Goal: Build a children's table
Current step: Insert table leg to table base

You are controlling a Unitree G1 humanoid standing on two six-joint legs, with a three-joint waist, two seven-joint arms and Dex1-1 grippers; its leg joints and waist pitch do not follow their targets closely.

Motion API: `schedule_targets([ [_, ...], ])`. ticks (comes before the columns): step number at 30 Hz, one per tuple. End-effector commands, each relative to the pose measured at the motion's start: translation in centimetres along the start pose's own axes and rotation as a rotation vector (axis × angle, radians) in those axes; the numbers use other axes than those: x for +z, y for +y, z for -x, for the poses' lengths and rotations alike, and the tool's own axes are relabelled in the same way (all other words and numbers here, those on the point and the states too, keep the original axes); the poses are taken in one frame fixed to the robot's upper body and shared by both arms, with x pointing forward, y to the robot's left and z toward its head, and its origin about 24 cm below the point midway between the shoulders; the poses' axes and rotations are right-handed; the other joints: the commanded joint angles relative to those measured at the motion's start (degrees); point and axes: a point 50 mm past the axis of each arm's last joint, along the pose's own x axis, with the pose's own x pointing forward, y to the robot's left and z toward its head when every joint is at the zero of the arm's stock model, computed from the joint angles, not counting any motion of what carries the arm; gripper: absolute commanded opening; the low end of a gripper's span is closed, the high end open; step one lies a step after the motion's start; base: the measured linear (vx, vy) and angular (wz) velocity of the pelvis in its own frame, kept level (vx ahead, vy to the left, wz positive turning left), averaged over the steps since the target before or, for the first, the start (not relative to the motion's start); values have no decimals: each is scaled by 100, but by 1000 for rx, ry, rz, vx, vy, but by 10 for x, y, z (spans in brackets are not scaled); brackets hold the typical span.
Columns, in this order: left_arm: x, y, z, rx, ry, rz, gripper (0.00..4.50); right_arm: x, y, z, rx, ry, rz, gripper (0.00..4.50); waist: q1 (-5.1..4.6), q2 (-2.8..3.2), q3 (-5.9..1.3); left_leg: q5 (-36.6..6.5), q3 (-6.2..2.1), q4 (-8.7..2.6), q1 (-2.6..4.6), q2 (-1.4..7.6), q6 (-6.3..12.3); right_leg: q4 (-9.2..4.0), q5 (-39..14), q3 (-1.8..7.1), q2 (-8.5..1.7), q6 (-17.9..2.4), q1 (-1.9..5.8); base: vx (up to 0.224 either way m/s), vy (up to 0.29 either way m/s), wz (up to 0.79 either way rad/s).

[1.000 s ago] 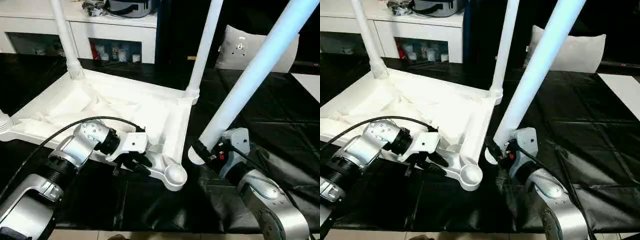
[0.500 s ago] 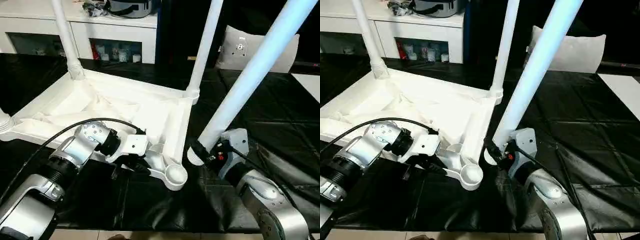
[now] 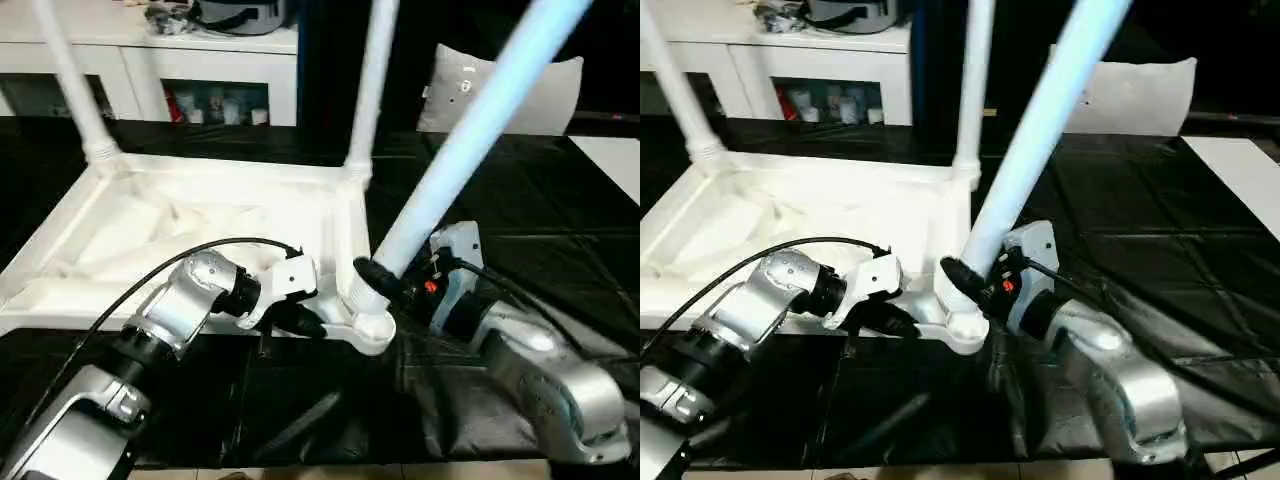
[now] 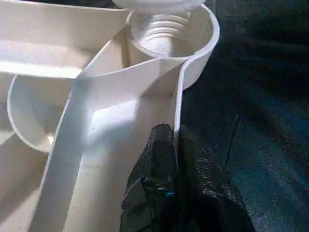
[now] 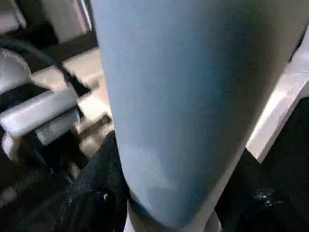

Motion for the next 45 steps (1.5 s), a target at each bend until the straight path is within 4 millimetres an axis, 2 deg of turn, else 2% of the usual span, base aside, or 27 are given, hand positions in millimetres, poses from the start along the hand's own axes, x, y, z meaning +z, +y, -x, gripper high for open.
schedule_targets([
  [1, -12, 0, 2, 65, 42, 52, 0, 3, -3, -4, 32, 19, 54, 191, 43, 38, -299, -1176, -116, -418, 155, 309, -110, -494, -87, 189, -449, -1436, 103, 0, 0, 0],
  [4, -11, -6, 5, 40, 42, -32, 0, 2, -5, -6, 56, 50, 93, 191, 44, 65, -301, -1266, -133, -429, 154, 319, -147, -497, -212, 192, -448, -1408, 102, 0, 0, 0],
  [7, -14, -8, 8, 28, 35, -30, 0, 4, -5, -9, 68, 45, 104, 191, 28, 60, -313, -1193, -125, -427, 160, 316, -122, -471, 53, 188, -428, -1424, 96, 0, 0, 0],
  [8, -17, -8, 10, 21, 45, -29, 0, 5, -4, -10, 60, 32, 115, 191, 53, 89, -321, -1094, -126, -420, 154, 305, -104, -456, 288, 183, -429, -1450, 106, 0, 0, 0],
  [11, -20, -8, 12, 28, 72, -33, 0, 4, -4, -11, 47, 29, 128, 191, 57, 82, -326, -965, -124, -412, 146, 300, -47, -437, 543, 180, -428, -1460, 119, 0, 0, 0],
  [12, -20, -7, 12, 32, 77, -29, 0, 3, -4, -11, 44, 29, 129, 191, 68, 57, -325, -968, -121, -414, 147, 299, -37, -441, 541, 177, -428, -1466, 121, 0, 0, 0],
  [13, -21, -7, 13, 35, 82, -22, 0, 2, -4, -11, 28, 25, 121, 191, 71, 66, -321, -981, -122, -415, 146, 299, -34, -439, 513, 178, -433, -1477, 120, 0, 0, 0],
  [14, -22, -7, 13, 37, 92, -14, 0, 1, -3, -11, 15, 19, 111, 191, 66, 25, -310, -1044, -115, -426, 148, 301, -45, -457, 356, 177, -433, -1474, 111, 0, 0, 0],
  [15, -23, -7, 14, 36, 100, -17, 0, -1, -3, -11, 4, 15, 101, 191, 80, 44, -308, -1083, -117, -426, 156, 304, -51, -458, 256, 179, -442, -1476, 103, 0, 0, 0],
  [19, -26, -6, 15, 53, 130, 21, 0, -2, -5, -12, -31, -15, 78, 191, 68, 53, -291, -1261, -121, -455, 171, 314, -139, -482, -168, 187, -443, -1428, 75, 0, 0, 0],
  [20, -26, -4, 15, 76, 145, 34, 0, 1, -6, -14, -34, -34, 87, 191, 70, 67, -293, -1287, -122, -453, 176, 315, -162, -483, -200, 190, -443, -1414, 70, 0, 0, 0],
  [24, -24, 3, 16, 150, 145, 77, 0, 11, -9, -14, -43, -83, 58, 191, 66, 62, -284, -1321, -120, -462, 172, 308, -180, -487, -194, 194, -438, -1402, 66, 0, 0, 0],
  [28, -16, 4, 14, 162, 100, 53, 0, 13, -9, -14, -39, -83, 59, 191, 67, 69, -269, -1392, -129, -470, 168, 306, -206, -515, -356, 201, -443, -1369, 65, 0, 0, 0],
  [29, -11, 2, 13, 145, 65, -1, 0, 13, -9, -14, -36, -79, 59, 191, 55, 34, -268, -1365, -120, -466, 162, 305, -194, -517, -322, 205, -435, -1360, 67, 0, 0, 0],
  [30, -7, 0, 12, 127, 38, -43, 0, 12, -10, -14, -29, -76, 58, 191, 64, 51, -283, -1281, -125, -460, 160, 306, -164, -505, -207, 204, -437, -1343, 77, 0, 0, 0],
  [31, -4, -1, 11, 107, 16, -73, 0, 12, -10, -14, -22, -71, 56, 191, 70, -17, -277, -1163, -122, -446, 150, 308, -84, -500, -96, 204, -445, -1342, 88, 0, 0, 0],
  [32, -2, -4, 11, 76, -3, -112, 0, 12, -10, -13, 5, -59, 47, 191, 71, 4, -284, -1111, -112, -443, 152, 308, -62, -495, -30, 204, -442, -1332, 88, 0, 0, 0],
  [33, -2, -5, 11, 68, -1, -125, 0, 12, -9, -13, 22, -50, 41, 191, 77, -20, -295, -970, -108, -430, 146, 314, 8, -475, 161, 199, -441, -1333, 96, 0, 0, 0],
  [34, -3, -4, 11, 74, 7, -120, 0, 11, -8, -12, 51, -34, 39, 191, 71, 2, -298, -852, -104, -425, 150, 315, 53, -454, 372, 190, -424, -1343, 85, 0, 0, 0],
  [36, -4, -2, 13, 77, 10, -111, 0, 11, -6, -11, 106, -1, 42, 191, 70, -13, -317, -690, -104, -410, 140, 313, 137, -418, 688, 174, -417, -1385, 108, 0, 0, 0],
  [37, -5, -2, 13, 74, 7, -110, 0, 11, -5, -10, 128, 14, 45, 191, 68, 7, -301, -642, -104, -402, 134, 305, 190, -413, 815, 170, -414, -1405, 105, 0, 0, 0],
  [38, -5, -2, 14, 66, 8, -110, 0, 10, -5, -9, 149, 28, 43, 191, 69, -30, -310, -611, -97, -392, 128, 305, 236, -412, 857, 172, -425, -1420, 123, 0, 0, 0],
  [39, -5, -3, 14, 51, 11, -119, 0, 10, -5, -8, 169, 45, 47, 191, 73, -23, -309, -601, -96, -392, 128, 308, 250, -415, 851, 173, -433, -1425, 120, 0, 0, 0],
  [40, -6, -3, 15, 40, 17, -124, 0, 10, -6, -8, 181, 60, 56, 191, 67, -54, -296, -627, -90, -391, 119, 306, 272, -424, 767, 173, -435, -1434, 122, 0, 0, 0],
  [43, -9, -2, 16, 36, 41, -137, 0, 7, -7, -5, 228, 129, 85, 191, 65, -73, -306, -549, -82, -378, 122, 311, 306, -420, 740, 171, -424, -1431, 116, 0, 0, 0],
  [44, -9, -1, 16, 40, 41, -150, 0, 5, -9, -3, 236, 166, 105, 191, 62, -103, -311, -511, -74, -367, 115, 309, 335, -414, 781, 169, -421, -1437, 120, 0, 0, 0],
  [45, -9, -1, 16, 40, 41, -150, 0, 5, -9, -3, 236, 166, 105, 191, 68, -91, -299, -520, -77, -368, 114, 306, 340, -415, 734, 166, -421, -1442, 107, 0, 0, 0],
])
